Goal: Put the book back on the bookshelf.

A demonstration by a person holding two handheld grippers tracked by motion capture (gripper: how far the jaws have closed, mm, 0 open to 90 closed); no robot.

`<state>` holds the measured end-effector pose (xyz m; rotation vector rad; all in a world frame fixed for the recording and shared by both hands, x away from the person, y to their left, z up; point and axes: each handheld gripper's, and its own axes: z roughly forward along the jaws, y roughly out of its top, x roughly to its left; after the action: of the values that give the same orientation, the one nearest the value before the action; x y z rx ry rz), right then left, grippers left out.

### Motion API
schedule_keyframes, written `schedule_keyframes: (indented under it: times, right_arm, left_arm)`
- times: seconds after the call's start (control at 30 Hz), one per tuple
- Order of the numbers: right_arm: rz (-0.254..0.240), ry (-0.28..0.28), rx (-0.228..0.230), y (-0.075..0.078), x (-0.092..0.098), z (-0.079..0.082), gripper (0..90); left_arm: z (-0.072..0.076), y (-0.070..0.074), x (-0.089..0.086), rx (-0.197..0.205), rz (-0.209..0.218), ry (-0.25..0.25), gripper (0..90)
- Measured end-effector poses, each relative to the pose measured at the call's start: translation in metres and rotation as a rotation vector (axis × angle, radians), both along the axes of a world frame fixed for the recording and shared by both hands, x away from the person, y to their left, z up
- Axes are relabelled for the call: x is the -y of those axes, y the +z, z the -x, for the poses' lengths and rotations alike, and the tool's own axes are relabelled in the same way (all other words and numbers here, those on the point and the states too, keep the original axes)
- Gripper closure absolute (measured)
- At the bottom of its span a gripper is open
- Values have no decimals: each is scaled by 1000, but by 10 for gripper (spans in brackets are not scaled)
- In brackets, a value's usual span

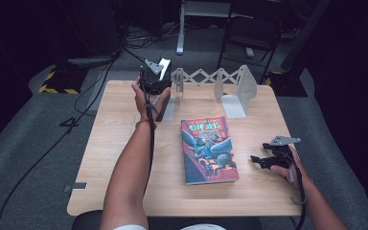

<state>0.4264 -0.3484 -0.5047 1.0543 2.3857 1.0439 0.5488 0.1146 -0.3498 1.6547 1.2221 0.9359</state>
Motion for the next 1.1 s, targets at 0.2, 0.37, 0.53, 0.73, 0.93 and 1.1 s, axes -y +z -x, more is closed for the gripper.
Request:
schedule_keyframes:
  times: [0.2, 0.37, 0.53, 0.73, 0.93, 1.1]
  right_arm:
    - [-1, 0, 0, 0, 0, 0, 156]
    - [-1, -1, 0, 0, 0, 0, 155]
    - [0, -1, 0, 0, 0, 0, 155]
    - [-1, -1, 0, 0, 0, 0, 155]
    - [-1, -2, -1, 0, 0, 0, 155]
    - [-1, -2, 0, 0, 0, 0, 155]
  left_arm:
    - [5, 4, -3, -12, -12, -24, 372]
    - [11, 8, -4, -11, -29, -49, 351]
    - [17, 13, -6, -7, -39, -73, 320]
    - [24, 14, -13, -12, -53, -95, 306]
    - [31, 12, -18, -19, -68, -130, 292]
    - [36, 12, -22, -31, -58, -170, 271]
